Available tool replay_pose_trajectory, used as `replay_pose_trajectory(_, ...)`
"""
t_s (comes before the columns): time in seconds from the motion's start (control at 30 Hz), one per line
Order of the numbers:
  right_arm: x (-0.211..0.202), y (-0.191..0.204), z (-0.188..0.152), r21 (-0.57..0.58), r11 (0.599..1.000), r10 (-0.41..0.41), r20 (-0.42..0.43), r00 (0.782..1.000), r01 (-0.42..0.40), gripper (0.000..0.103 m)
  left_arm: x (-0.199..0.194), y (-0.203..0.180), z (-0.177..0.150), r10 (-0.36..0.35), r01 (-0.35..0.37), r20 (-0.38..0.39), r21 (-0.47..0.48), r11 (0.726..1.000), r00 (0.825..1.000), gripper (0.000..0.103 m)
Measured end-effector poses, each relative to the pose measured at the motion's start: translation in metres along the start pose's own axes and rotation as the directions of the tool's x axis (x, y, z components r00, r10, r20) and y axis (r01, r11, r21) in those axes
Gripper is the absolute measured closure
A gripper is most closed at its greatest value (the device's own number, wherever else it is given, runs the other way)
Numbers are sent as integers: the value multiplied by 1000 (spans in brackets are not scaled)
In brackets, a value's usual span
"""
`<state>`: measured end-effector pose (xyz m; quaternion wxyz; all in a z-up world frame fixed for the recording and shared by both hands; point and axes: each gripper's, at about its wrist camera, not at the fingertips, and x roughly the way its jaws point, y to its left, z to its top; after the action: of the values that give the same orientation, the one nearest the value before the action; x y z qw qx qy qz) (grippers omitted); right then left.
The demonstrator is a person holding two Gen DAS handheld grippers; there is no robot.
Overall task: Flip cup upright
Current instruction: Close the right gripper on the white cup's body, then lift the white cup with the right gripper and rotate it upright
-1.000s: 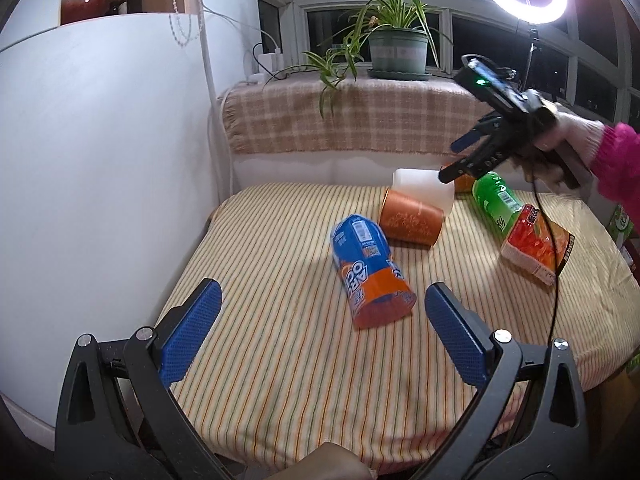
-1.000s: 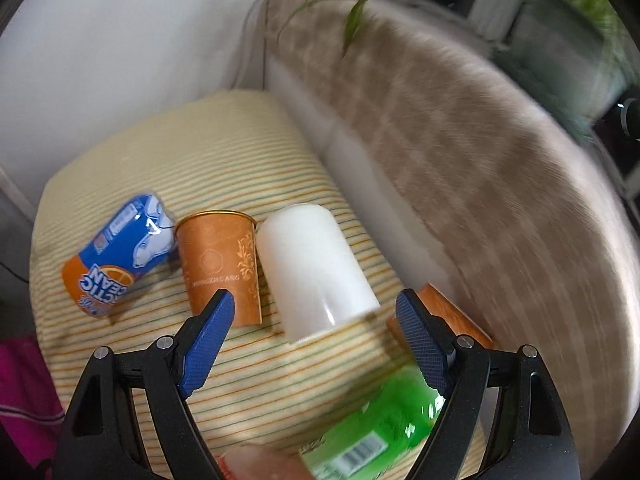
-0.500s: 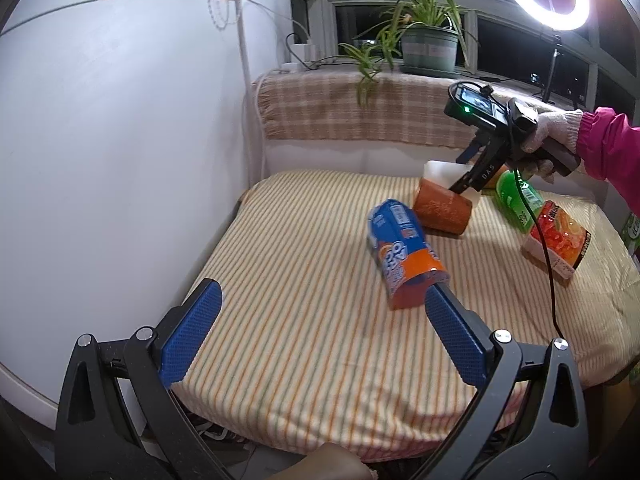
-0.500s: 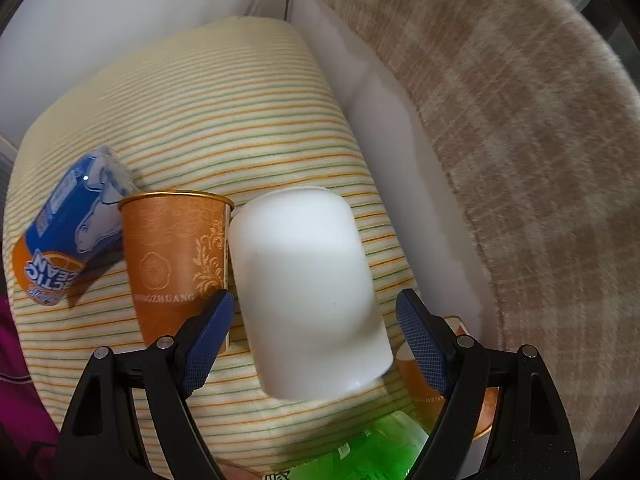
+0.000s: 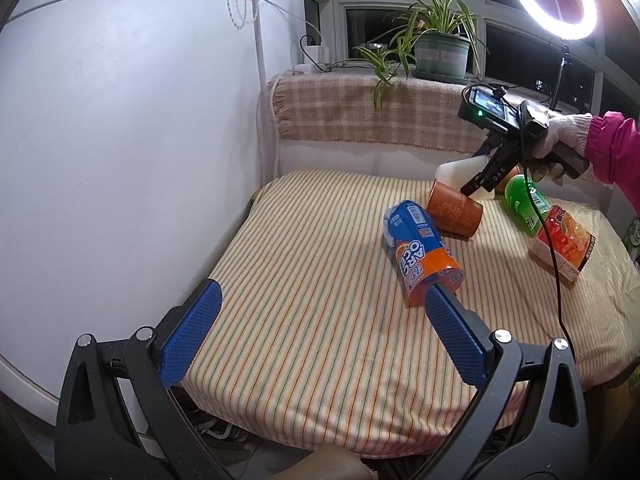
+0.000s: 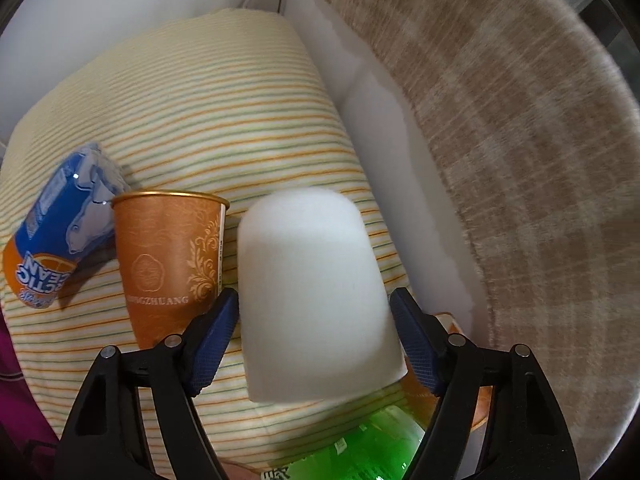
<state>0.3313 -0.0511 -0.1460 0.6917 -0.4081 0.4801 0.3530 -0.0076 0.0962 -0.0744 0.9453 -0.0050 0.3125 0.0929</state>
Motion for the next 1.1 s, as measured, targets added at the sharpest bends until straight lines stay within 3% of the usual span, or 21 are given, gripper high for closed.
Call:
replay_pose_trajectory(0.33, -47, 2, -10, 36, 999, -23, 78, 997, 20, 35, -10, -6, -1, -11, 11, 15, 20, 1000, 1000, 0)
replay_pose_trajectory(0.37, -49, 4, -11, 35, 999, -28, 80, 996, 26, 39, -11, -7, -2, -14, 14, 18, 22, 1000, 1000, 0)
replay_pose_trajectory(0.4, -51, 6, -15, 33, 999, -34, 81, 996, 32, 50, -12, -9, -2, -17, 16, 21, 26, 1000, 1000, 0)
replay_pose_trajectory(0.43, -53, 5, -18, 36, 999, -37, 81, 996, 35, 102, -13, -11, -3, -19, 18, 23, 30, 999, 1000, 0)
replay_pose_trajectory(0.6, -64, 0, -20, 72, 996, -56, 83, 995, 51, 90, -16, -17, -4, -23, 22, 29, 42, 999, 999, 0)
replay_pose_trajectory(0.67, -74, 5, -25, 62, 998, -25, 104, 994, 18, 69, -15, -17, -5, -23, 22, 28, 43, 999, 999, 0)
replay_pose_trajectory(0.73, -83, 9, -31, 47, 999, -25, 118, 993, 20, 55, -15, -16, -5, -23, 22, 28, 45, 999, 999, 0)
replay_pose_trajectory(0.8, -89, 10, -38, 39, 999, -16, 135, 991, 10, 53, -14, -15, -5, -21, 19, 30, 42, 999, 999, 0)
replay_pose_trajectory(0.83, -96, 10, -45, 50, 999, -1, 151, 989, -7, 46, -14, -15, -5, -22, 21, 31, 39, 999, 999, 0)
replay_pose_trajectory(0.87, -100, 10, -55, 59, 998, 17, 164, 986, -27, 32, -14, -14, -5, -24, 23, 30, 36, 999, 999, 0)
replay_pose_trajectory(1.1, -93, 9, -123, 176, 983, 15, 205, 979, -52, 25, -8, -17, -5, -45, 44, 23, 48, 998, 999, 0)
